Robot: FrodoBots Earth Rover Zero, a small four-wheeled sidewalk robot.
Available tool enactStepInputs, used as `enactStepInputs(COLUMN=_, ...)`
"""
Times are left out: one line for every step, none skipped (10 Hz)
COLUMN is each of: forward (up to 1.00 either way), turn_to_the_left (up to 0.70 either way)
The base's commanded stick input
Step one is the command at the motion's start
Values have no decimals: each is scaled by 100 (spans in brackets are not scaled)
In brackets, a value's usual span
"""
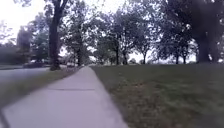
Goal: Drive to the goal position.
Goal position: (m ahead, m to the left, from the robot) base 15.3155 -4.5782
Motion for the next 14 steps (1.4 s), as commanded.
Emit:
enactStepInputs(forward=70, turn_to_the_left=-14)
enactStepInputs(forward=70, turn_to_the_left=-14)
enactStepInputs(forward=70, turn_to_the_left=-14)
enactStepInputs(forward=70, turn_to_the_left=-14)
enactStepInputs(forward=70, turn_to_the_left=-14)
enactStepInputs(forward=70, turn_to_the_left=-14)
enactStepInputs(forward=70, turn_to_the_left=-14)
enactStepInputs(forward=70, turn_to_the_left=-14)
enactStepInputs(forward=70, turn_to_the_left=-14)
enactStepInputs(forward=70, turn_to_the_left=-14)
enactStepInputs(forward=70, turn_to_the_left=-14)
enactStepInputs(forward=70, turn_to_the_left=-14)
enactStepInputs(forward=70, turn_to_the_left=-14)
enactStepInputs(forward=70, turn_to_the_left=-14)
